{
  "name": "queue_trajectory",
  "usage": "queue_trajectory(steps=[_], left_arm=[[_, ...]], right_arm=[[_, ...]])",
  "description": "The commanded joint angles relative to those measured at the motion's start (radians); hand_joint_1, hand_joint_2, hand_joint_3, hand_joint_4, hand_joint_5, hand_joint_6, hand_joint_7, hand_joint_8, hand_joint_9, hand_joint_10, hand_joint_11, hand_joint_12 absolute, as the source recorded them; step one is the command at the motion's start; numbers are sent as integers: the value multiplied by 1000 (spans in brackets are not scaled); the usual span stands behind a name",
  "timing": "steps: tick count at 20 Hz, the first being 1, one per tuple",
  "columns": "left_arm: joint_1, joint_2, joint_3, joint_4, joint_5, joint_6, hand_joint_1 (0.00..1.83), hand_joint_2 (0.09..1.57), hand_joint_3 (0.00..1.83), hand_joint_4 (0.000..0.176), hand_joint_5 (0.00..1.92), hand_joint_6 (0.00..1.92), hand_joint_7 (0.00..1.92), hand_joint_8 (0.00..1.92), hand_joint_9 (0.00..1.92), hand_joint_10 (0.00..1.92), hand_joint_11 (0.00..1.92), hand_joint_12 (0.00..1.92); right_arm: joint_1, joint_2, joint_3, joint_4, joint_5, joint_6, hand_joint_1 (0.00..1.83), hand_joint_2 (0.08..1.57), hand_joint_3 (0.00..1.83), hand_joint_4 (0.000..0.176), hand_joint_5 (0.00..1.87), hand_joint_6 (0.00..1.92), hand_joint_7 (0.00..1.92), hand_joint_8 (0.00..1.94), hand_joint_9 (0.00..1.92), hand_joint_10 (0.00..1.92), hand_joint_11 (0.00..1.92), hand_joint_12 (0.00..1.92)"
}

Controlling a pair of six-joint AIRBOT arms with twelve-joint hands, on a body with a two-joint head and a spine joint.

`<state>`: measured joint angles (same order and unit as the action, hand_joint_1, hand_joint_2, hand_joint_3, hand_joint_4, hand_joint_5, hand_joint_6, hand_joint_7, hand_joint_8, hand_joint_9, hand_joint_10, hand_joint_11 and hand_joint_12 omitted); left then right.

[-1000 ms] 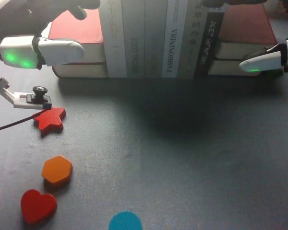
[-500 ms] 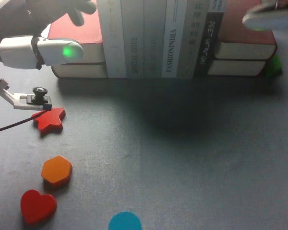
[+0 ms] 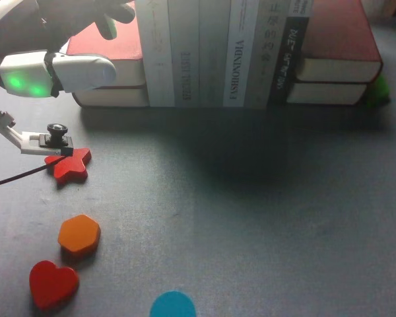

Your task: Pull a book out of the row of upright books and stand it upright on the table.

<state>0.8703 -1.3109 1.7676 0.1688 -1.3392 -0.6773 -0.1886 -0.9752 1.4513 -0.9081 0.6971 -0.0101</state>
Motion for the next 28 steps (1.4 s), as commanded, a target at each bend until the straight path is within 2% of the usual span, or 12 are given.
queue_trajectory(steps=[1,6,11,15,20,22,23,24,25,26,27,28], left_arm=[[-11,2,-6,-54,-106,-9,1031,885,0,0,476,17,572,61,280,1098,139,1891],[-6,4,-11,-56,-117,-9,1049,875,0,0,497,17,568,63,307,1015,139,1788],[-4,5,-15,-56,-127,-9,1056,851,0,0,522,20,578,59,346,975,154,1811],[-7,4,-17,-49,-130,-9,1022,886,5,0,474,2,525,31,312,951,104,1875],[-19,5,-20,-41,-131,-9,1026,873,1,17,455,0,495,13,297,890,72,1862],[-22,6,-21,-39,-133,-9,1023,892,8,3,457,1,504,15,305,887,93,1833],[-24,6,-21,-38,-134,-9,1033,882,2,8,456,0,507,15,312,890,102,1831],[-25,6,-21,-36,-135,-9,1038,882,2,10,457,1,509,15,314,890,105,1829],[-26,6,-22,-34,-136,-9,1026,885,3,14,461,2,508,13,320,879,109,1813],[-27,6,-23,-33,-135,-9,1019,881,1,13,465,3,504,9,325,863,120,1793],[-27,7,-24,-33,-135,-9,1027,879,0,13,463,2,502,8,329,859,119,1787],[-27,6,-23,-33,-136,-9,1031,879,0,10,466,4,509,10,336,858,117,1784]], right_arm=[[23,-6,14,47,16,15,365,1126,1,176,264,0,0,0,0,0,0,0],[58,-54,54,-69,-102,14,104,1137,0,176,213,0,0,0,0,0,0,0],[61,-102,116,-100,-157,14,7,1167,8,176,173,0,0,0,0,0,0,0],[61,-138,153,-105,-205,-2,133,1167,3,175,235,18,0,0,0,0,0,0],[45,-176,185,-125,-226,-2,62,1125,0,176,220,12,0,0,0,0,0,0],[36,-199,203,-127,-232,-2,20,1128,0,176,248,20,0,0,0,0,0,0],[36,-207,208,-132,-236,-2,34,1142,1,175,256,19,0,0,0,0,45,22],[34,-214,210,-137,-240,-1,36,1164,0,176,261,5,0,0,0,0,8,465],[32,-221,211,-144,-242,-1,79,1165,0,176,257,4,0,0,0,0,1,737],[29,-233,213,-154,-245,1,136,1169,0,176,272,1,0,0,0,0,0,642],[24,-244,219,-159,-245,3,190,1162,1,176,288,10,0,0,0,0,0,180],[15,-253,222,-164,-245,4,220,1154,0,167,321,20,0,0,0,0,0,35]])
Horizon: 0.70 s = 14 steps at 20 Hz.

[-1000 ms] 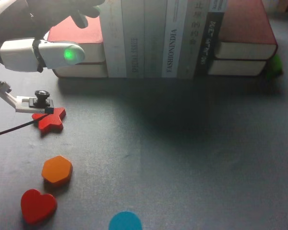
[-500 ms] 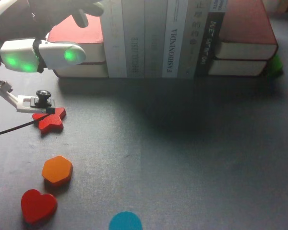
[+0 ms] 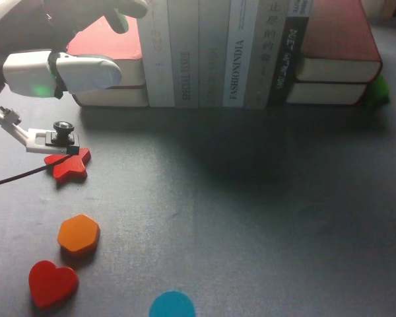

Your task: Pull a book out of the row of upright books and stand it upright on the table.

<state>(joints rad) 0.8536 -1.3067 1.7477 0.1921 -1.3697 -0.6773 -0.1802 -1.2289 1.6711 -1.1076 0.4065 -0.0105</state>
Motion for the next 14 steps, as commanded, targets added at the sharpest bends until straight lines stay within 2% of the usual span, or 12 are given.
queue_trajectory(steps=[1,3,4,5,6,8,9,10,11,12,13,14], left_arm=[[-10,0,-3,-56,-107,-9,1030,879,0,12,470,4,516,11,342,855,125,1768],[-8,0,-5,-56,-110,-9,1007,882,1,20,460,0,526,12,340,862,124,1781],[-7,0,-6,-56,-110,-9,1015,876,0,13,467,3,536,14,358,860,142,1772],[-7,1,-6,-56,-110,-9,1027,878,0,2,465,2,536,11,348,860,128,1785],[-7,1,-7,-56,-111,-9,1034,869,0,6,476,6,537,9,367,852,156,1770],[-7,0,-8,-56,-113,-9,1033,874,1,13,478,4,535,5,361,829,132,1797],[-6,0,-8,-56,-113,-9,1035,879,3,2,479,4,547,10,371,829,138,1804],[-6,0,-9,-56,-113,-9,1041,888,5,0,476,3,545,8,372,823,136,1795],[-2,1,-11,-57,-114,-9,1037,884,3,7,478,4,548,8,372,823,135,1794],[0,1,-12,-60,-114,-9,1043,879,0,9,484,6,548,8,370,820,128,1793],[2,1,-13,-61,-114,-9,1026,874,0,3,479,3,552,8,362,843,129,1815],[3,0,-13,-61,-113,-9,1011,874,0,6,483,4,558,8,365,854,144,1820]], right_arm=[[-4,-6,6,33,46,4,205,1151,0,158,320,15,0,0,0,0,0,6],[-26,-21,15,38,46,7,291,1202,15,126,347,19,0,0,0,0,0,0],[-36,-30,21,40,46,11,276,1204,13,117,355,18,0,0,0,0,0,0],[-43,-37,26,40,46,11,218,1210,14,125,351,13,0,0,0,0,0,0],[-48,-41,29,40,46,12,318,1211,10,137,387,24,0,0,0,0,0,0],[-61,-52,34,39,46,14,220,1189,0,158,373,12,0,0,0,0,0,0],[-65,-53,35,31,46,20,219,1178,0,152,382,14,0,0,0,0,0,0],[-67,-53,35,2,46,50,222,1187,0,145,376,10,0,0,0,0,0,0],[-67,-52,34,-12,46,69,225,1189,0,121,353,1,0,0,0,0,0,0],[-67,-50,31,-26,46,79,176,1184,0,111,308,1,0,0,0,0,0,0],[-67,-48,24,-32,46,80,103,1201,6,90,258,2,0,0,0,0,0,0],[-67,-46,12,-37,47,83,31,1212,10,105,219,2,0,0,0,0,0,0]])
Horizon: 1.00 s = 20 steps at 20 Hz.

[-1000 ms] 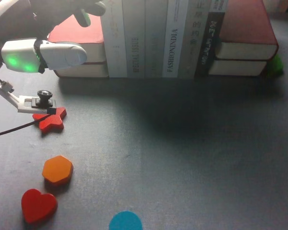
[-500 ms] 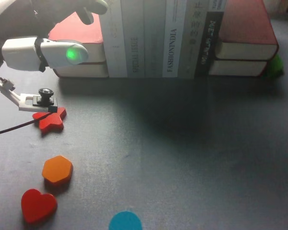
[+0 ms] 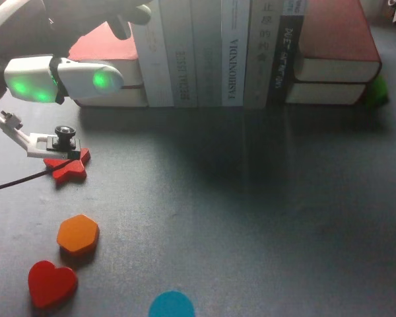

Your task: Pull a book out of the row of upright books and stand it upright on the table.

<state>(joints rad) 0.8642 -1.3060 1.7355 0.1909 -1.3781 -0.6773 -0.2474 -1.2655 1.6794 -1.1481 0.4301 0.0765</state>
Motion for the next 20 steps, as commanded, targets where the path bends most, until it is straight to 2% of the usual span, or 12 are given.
queue_trajectory(steps=[1,3,5,8,9,10,13,15,16,17,18,20], left_arm=[[-3,-1,-3,-62,-105,-9,992,881,2,22,477,1,534,0,337,875,116,1840],[4,0,-7,-67,-105,-9,999,866,0,19,499,9,556,8,359,907,137,1814],[15,0,-11,-74,-108,-9,1007,854,0,0,526,16,582,13,364,944,146,1803],[26,0,-17,-79,-109,-9,990,851,0,12,546,17,599,13,395,924,194,1761],[34,1,-21,-86,-111,-9,979,864,2,13,540,12,611,14,405,922,159,1782],[40,1,-23,-90,-112,-9,969,866,2,20,549,13,618,13,423,902,167,1756],[52,-1,-27,-95,-114,-9,968,850,0,20,561,7,607,2,478,838,198,1698],[54,-2,-29,-96,-115,-9,969,852,0,13,555,2,611,3,455,902,222,1734],[57,-2,-31,-99,-119,-9,970,877,10,0,523,0,592,0,437,898,204,1720],[62,-2,-33,-103,-122,-9,982,880,8,0,523,2,586,0,434,899,205,1741],[67,-2,-34,-108,-125,-9,984,891,8,0,521,1,588,1,431,931,222,1792],[78,-3,-35,-119,-129,-9,984,884,1,0,528,3,609,6,423,989,240,1759]], right_arm=[[0,-1,-13,-4,23,-1,0,1206,6,158,166,0,0,0,0,0,0,0],[0,25,-57,-37,24,1,0,1144,0,166,177,5,0,0,0,0,0,0],[0,70,-116,-62,34,1,0,1086,0,172,168,1,0,0,0,0,0,0],[0,137,-201,-88,62,2,0,1036,0,167,203,14,0,0,0,0,0,0],[0,160,-237,-94,83,2,0,1040,0,145,214,17,0,0,0,0,0,0],[0,185,-266,-100,98,2,0,1055,0,144,207,13,0,0,0,0,0,0],[5,261,-361,-112,136,2,0,1110,9,135,177,1,0,0,0,0,0,0],[22,298,-411,-141,149,2,0,1120,12,111,182,3,0,0,0,0,0,0],[28,316,-437,-149,160,2,0,1101,2,120,183,3,0,0,0,0,0,0],[30,327,-456,-151,171,2,0,1097,0,125,177,1,0,0,0,0,0,0],[31,335,-467,-152,181,2,0,1110,6,143,132,0,0,0,0,0,0,0],[30,350,-490,-157,191,2,0,1077,0,113,116,12,0,0,0,0,0,0]])
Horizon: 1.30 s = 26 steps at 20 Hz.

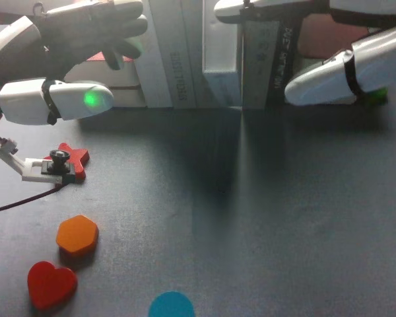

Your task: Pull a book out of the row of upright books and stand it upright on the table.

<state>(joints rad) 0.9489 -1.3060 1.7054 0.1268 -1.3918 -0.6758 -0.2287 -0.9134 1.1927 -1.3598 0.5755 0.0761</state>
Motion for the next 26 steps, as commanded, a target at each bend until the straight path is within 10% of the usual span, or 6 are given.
queue_trajectory(steps=[1,10,11,14,17,26], left_arm=[[-7,-2,-7,-56,-116,-11,984,884,1,0,528,3,609,6,423,989,240,1759],[0,-5,-11,-62,-123,-11,976,907,3,0,547,12,595,5,339,1093,213,1797],[1,-5,-11,-62,-124,-11,975,909,2,0,561,14,596,5,330,1108,218,1836],[10,-5,-16,-65,-126,-11,973,910,3,0,573,12,591,1,319,1148,228,1842],[10,-4,-17,-67,-127,-11,1004,905,0,0,557,3,586,7,342,1077,188,1793],[9,44,-41,-72,-110,-11,1045,872,0,5,569,1,600,6,279,1164,132,1921]], right_arm=[[11,1,-9,54,46,2,0,1077,0,113,116,12,0,0,0,0,0,0],[10,25,-20,37,54,50,95,1181,12,132,126,20,0,0,0,0,0,0],[19,40,-27,37,58,58,139,1174,0,84,72,8,0,0,0,0,0,415],[90,99,-68,12,77,89,310,1189,14,92,5,0,0,0,0,0,0,2],[189,158,-135,-103,91,151,364,1198,1,91,26,5,37,1,47,9,0,885],[406,182,-178,-389,113,325,366,1196,3,90,26,10,38,1,52,5,0,990]])
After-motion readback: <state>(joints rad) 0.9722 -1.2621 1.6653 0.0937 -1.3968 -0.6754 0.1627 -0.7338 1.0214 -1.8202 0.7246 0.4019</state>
